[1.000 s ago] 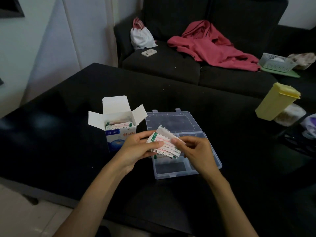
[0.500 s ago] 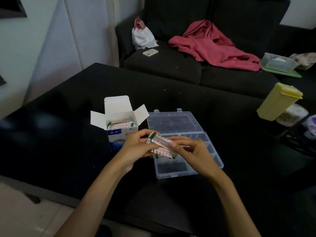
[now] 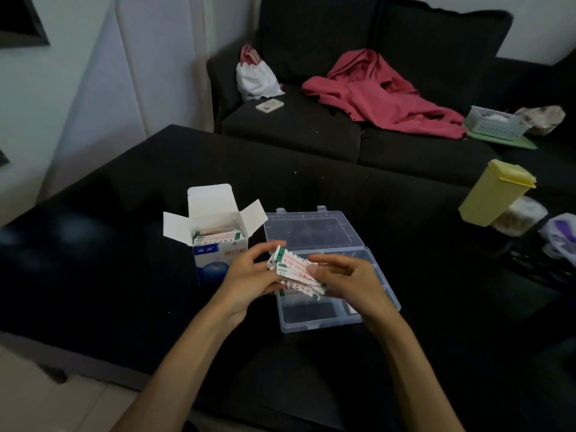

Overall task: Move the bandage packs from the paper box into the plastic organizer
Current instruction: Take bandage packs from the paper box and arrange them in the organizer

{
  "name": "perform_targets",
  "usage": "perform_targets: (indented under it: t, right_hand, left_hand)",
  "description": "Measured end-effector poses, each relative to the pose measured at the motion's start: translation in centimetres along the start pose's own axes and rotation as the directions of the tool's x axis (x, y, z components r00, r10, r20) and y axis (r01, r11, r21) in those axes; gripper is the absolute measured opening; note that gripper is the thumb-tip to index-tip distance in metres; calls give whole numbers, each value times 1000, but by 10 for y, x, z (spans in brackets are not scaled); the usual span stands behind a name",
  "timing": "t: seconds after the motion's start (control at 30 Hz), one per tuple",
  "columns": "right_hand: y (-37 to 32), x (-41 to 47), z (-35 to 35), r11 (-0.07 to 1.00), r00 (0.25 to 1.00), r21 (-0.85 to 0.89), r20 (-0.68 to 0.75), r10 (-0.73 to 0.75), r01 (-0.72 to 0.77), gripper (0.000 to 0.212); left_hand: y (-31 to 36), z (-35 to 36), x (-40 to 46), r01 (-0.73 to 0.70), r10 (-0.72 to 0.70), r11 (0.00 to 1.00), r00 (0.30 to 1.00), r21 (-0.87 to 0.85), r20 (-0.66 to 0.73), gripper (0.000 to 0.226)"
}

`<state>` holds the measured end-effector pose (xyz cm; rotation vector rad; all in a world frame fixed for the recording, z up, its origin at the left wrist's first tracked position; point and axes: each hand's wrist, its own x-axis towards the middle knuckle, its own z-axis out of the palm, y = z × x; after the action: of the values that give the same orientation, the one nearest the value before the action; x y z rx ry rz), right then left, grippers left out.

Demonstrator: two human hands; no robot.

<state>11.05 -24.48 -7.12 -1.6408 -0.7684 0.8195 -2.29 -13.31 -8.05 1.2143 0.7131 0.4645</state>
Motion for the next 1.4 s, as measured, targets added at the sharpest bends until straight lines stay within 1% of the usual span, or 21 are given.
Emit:
perform_targets:
  t: [0.07,0.1,0.17,0.23,0.27,0.37,0.43,0.53,0.63,0.67,0.73,0.83,0.9,0.97,1.0,1.1,1.13,1.23,1.3,1.33,1.4]
  right_hand:
    - [3,2,4,995,996,46,18,85,-86,18]
    - [3,3,6,992,995,75,3,101,-101,17]
    - [4,4,7,988,994,126,-58,98,-90,14]
    - [3,4,7,992,991,113,-112,67,-54,12]
    - [3,5,7,995,991,93,-126,44,-32,10]
    - [3,4,8,1000,992,18,-128,-4,6,4]
    - [3,3,9,1000,994,-26,-113,6,-9,4]
    - [4,2,9,997,994,-75,-113,7,-15,6]
    - [-3,-2,-4,999,983,-34,-184,17,-24,9]
    - [-7,-4,-11,998,982,-49,-188,19,-29,9]
    - [-11,-11,-24,982,988,-178,-147,40,-66,4]
    - [-13,-15,-36,887,991,-443,-50,123,-133,6]
    - [-13,-14,-35,825,986,-545,-20,167,-150,8]
    - [-10,-10,-29,765,986,-632,7,165,-123,12]
    - [-8,-8,-23,744,987,-661,27,159,-102,13]
    - [2,-2,-6,717,985,-695,90,146,-43,5]
    - [4,-1,-2,689,984,-725,106,144,-23,7]
    - [6,1,1,539,986,-842,112,126,26,16]
    - [8,1,0,442,991,-895,107,79,62,17]
    - [9,1,1,404,993,-911,107,46,79,16]
    - [10,1,1,379,995,-921,100,0,92,13]
  left_hand:
    - [-1,0,1,-1,1,1000,1000,-10,-12,39]
    - [0,1,2,14,-15,999,1000,-31,-6,36]
    - [2,1,2,70,-67,990,997,-119,32,24]
    - [6,0,2,144,-127,961,988,-237,87,26]
    - [8,-1,2,163,-138,954,984,-253,113,29]
    - [8,-3,3,127,-111,986,983,-108,145,27]
    - [6,-4,2,111,-103,993,984,-45,143,37]
    - [6,-5,-3,95,-94,995,988,-4,126,41]
    - [4,-10,-12,72,-72,997,995,-3,69,45]
    - [3,-12,-15,62,-62,998,997,-1,41,46]
    - [2,-17,-19,30,-30,1000,999,4,-20,48]
    - [1,-21,-21,-55,60,998,990,43,-127,46]
    - [0,-22,-22,-99,111,992,979,74,-173,45]
    - [-1,-22,-21,-120,134,989,970,81,-201,44]
    - [-1,-22,-20,-123,137,989,968,77,-209,44]
    - [0,-19,-18,-126,136,990,969,60,-208,47]
    - [0,-18,-17,-123,132,991,970,55,-206,47]
    - [0,-18,-17,-112,119,993,973,49,-199,44]
    - [-1,-17,-15,-108,114,993,974,41,-198,43]
    - [-1,-17,-14,-105,110,994,974,34,-197,43]
    - [0,-15,-11,-98,101,995,976,24,-195,43]
